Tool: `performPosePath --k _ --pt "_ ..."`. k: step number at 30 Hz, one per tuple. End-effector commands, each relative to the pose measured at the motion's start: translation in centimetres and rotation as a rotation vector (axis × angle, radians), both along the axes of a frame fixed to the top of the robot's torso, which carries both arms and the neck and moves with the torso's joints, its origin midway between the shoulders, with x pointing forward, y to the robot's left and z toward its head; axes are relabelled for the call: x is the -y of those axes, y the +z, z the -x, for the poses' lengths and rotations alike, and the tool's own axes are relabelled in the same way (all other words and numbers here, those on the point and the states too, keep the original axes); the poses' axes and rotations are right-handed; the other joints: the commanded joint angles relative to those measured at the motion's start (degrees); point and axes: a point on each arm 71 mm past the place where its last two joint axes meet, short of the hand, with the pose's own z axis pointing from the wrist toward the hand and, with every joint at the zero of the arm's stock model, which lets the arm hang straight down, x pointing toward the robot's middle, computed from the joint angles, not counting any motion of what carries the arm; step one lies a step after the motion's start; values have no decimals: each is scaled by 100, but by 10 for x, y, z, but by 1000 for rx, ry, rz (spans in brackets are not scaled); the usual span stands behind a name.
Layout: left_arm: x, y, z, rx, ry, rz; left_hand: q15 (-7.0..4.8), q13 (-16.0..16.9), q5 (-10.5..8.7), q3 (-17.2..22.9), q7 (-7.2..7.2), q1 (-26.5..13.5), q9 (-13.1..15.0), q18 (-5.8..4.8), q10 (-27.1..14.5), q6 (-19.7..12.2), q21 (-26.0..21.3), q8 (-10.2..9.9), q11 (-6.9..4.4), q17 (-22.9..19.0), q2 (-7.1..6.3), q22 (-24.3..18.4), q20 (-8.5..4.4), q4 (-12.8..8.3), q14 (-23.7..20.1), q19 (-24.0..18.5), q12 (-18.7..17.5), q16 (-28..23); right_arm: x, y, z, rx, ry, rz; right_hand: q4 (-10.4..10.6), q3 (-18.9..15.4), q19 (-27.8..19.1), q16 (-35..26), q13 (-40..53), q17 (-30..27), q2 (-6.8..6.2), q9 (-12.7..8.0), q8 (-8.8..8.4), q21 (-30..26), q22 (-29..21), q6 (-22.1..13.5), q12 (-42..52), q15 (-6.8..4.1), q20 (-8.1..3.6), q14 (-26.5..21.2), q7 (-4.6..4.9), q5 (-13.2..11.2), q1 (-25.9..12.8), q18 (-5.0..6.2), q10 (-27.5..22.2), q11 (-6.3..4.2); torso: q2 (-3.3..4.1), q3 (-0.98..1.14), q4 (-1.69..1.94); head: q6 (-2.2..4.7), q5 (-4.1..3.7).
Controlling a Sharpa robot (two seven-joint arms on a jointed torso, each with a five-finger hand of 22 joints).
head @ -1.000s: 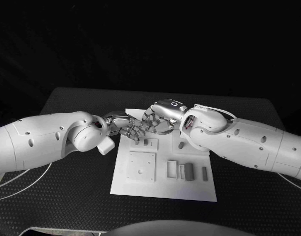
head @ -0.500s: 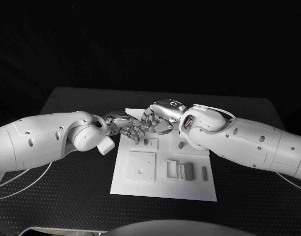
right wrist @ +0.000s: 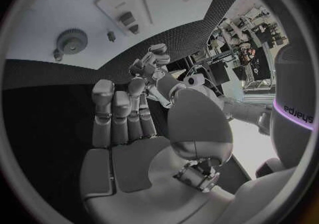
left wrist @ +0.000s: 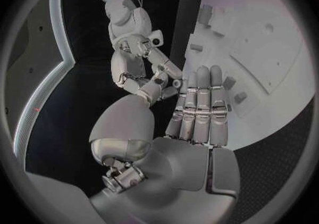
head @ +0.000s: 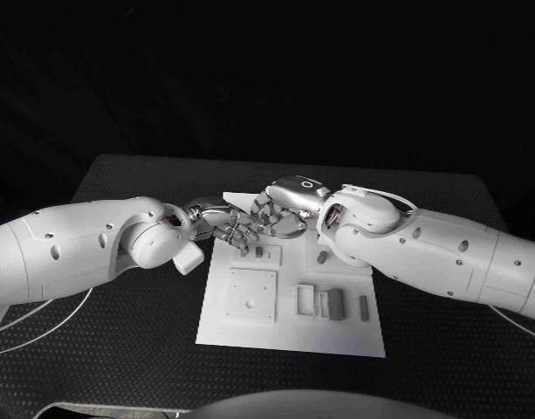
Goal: Assemble the parts on the task board
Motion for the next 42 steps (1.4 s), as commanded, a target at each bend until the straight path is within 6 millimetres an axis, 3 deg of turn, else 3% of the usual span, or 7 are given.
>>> performPosePath --k 1,9,24,28,42 --pt "3 1 1 -2 -17 21 -6 -4 -18 45 -25 2 -6 -52 16 -1 5 36 -30 9 79 -5 7 -6 -10 -54 -18 -26 -3 0 2 -5 16 3 43 5 10 -36 -7 -2 -42 5 -33 3 63 -2 -17 -37 -22 -17 33 15 -28 382 23 28 1 1 2 -3 2" --pt "3 1 1 0 -16 23 -5 -4 -17 93 -47 98 -4 -60 44 29 8 49 -46 23 233 5 8 -83 -9 -66 -13 -33 -3 -1 1 -7 14 5 43 5 9 -38 -7 -2 -41 5 -34 1 62 -5 -17 -37 -23 -17 34 15 -31 382 22 29 0 -2 0 -8 4" --pt "3 1 2 -3 -16 20 -11 5 -15 134 -73 243 4 -68 139 113 15 83 -74 49 380 24 2 -313 8 -66 4 -37 -5 -1 1 -10 17 4 41 5 9 -40 -8 -1 -39 5 -38 -2 62 -11 -18 -36 -24 -19 35 16 -35 382 19 30 0 -3 -1 -13 2" --pt "3 1 2 -2 -15 20 -10 8 -24 434 -82 379 11 -73 202 166 18 106 -86 62 289 28 4 -251 25 -43 8 -41 -5 -1 1 -10 17 2 39 4 7 -43 -8 -1 -42 4 -45 -6 61 -22 -20 -35 -25 -21 38 16 -38 382 14 32 1 -1 -1 -12 2" --pt "3 1 2 -3 -16 19 -13 40 -25 592 -109 457 53 -81 359 288 23 179 -122 89 245 56 0 -307 37 -36 50 -44 -7 -2 1 -13 18 1 36 7 5 -47 -9 0 -43 1 -55 -12 59 -39 -22 -33 -27 -25 43 17 -39 382 8 36 1 4 -3 -9 -3"
